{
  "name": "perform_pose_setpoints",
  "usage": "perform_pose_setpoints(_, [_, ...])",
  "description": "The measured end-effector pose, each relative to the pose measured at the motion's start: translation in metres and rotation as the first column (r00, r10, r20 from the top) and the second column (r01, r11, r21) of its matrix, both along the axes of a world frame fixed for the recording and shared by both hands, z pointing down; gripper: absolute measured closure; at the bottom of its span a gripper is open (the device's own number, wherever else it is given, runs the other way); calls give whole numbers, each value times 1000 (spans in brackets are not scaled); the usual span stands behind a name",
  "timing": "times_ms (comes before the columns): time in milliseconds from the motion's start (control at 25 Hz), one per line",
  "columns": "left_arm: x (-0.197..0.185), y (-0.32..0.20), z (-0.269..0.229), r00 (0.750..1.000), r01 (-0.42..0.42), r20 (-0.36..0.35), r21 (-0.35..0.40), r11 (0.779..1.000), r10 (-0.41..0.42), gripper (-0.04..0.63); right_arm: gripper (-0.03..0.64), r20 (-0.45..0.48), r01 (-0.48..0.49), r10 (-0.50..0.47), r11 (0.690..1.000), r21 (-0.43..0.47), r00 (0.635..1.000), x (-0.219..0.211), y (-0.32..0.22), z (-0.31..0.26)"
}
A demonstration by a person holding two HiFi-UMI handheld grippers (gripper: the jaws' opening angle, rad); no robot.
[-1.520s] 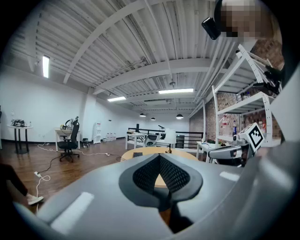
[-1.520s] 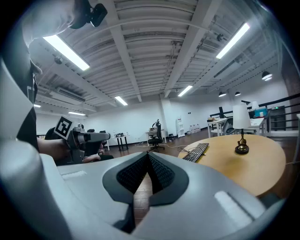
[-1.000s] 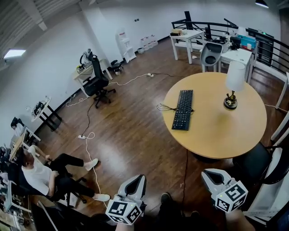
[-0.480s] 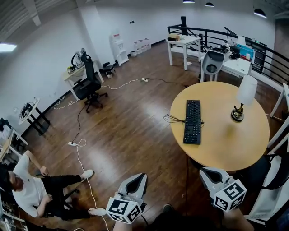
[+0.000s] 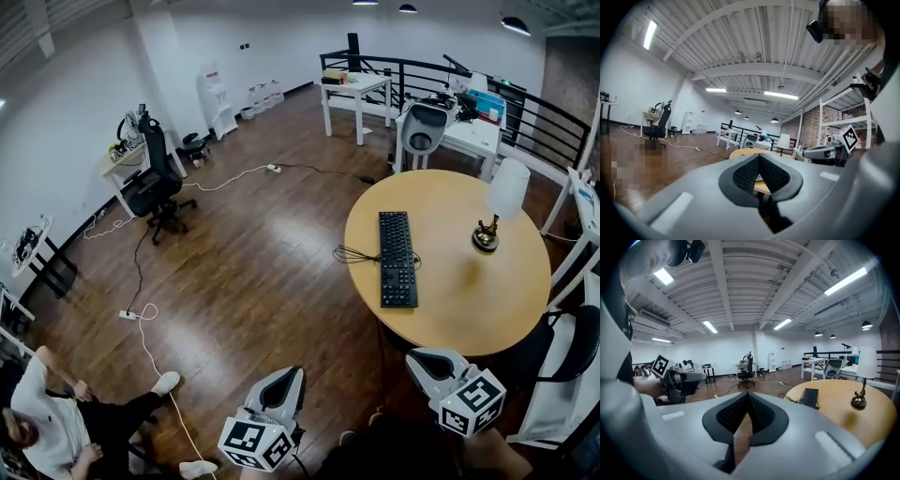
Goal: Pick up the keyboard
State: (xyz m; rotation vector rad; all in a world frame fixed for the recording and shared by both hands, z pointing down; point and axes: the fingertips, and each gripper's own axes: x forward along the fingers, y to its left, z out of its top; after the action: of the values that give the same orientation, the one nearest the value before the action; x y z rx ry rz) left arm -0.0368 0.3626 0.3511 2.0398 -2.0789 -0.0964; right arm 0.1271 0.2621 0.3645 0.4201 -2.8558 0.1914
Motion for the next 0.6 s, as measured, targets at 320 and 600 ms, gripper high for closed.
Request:
perform_pose_setpoints(320, [-35, -35, 28, 999, -24, -38, -40, 999, 23, 515, 615, -7, -22, 22, 1000, -16, 1000, -41, -42, 8])
perform_pose_setpoints(600, [-51, -115, 47, 992, -124, -15, -93, 988, 123, 515, 615, -6, -64, 64, 996, -68, 998, -73, -117, 30])
